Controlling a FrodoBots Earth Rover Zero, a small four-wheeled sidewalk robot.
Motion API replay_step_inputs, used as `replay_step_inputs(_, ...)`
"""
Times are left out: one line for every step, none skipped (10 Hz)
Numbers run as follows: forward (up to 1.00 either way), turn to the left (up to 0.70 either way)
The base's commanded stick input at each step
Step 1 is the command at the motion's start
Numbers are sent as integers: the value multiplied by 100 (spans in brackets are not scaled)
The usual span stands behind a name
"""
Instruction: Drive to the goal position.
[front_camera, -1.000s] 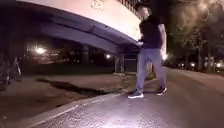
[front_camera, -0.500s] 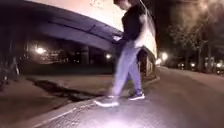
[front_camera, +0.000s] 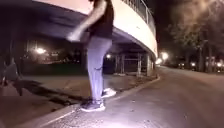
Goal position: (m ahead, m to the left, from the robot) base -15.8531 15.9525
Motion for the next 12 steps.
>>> replay_step_inputs(20, 81)
replay_step_inputs(20, 81)
replay_step_inputs(20, 81)
replay_step_inputs(20, 81)
replay_step_inputs(20, 81)
replay_step_inputs(20, 81)
replay_step_inputs(20, 81)
replay_step_inputs(20, 81)
replay_step_inputs(20, 81)
replay_step_inputs(20, 81)
replay_step_inputs(20, 81)
replay_step_inputs(20, 80)
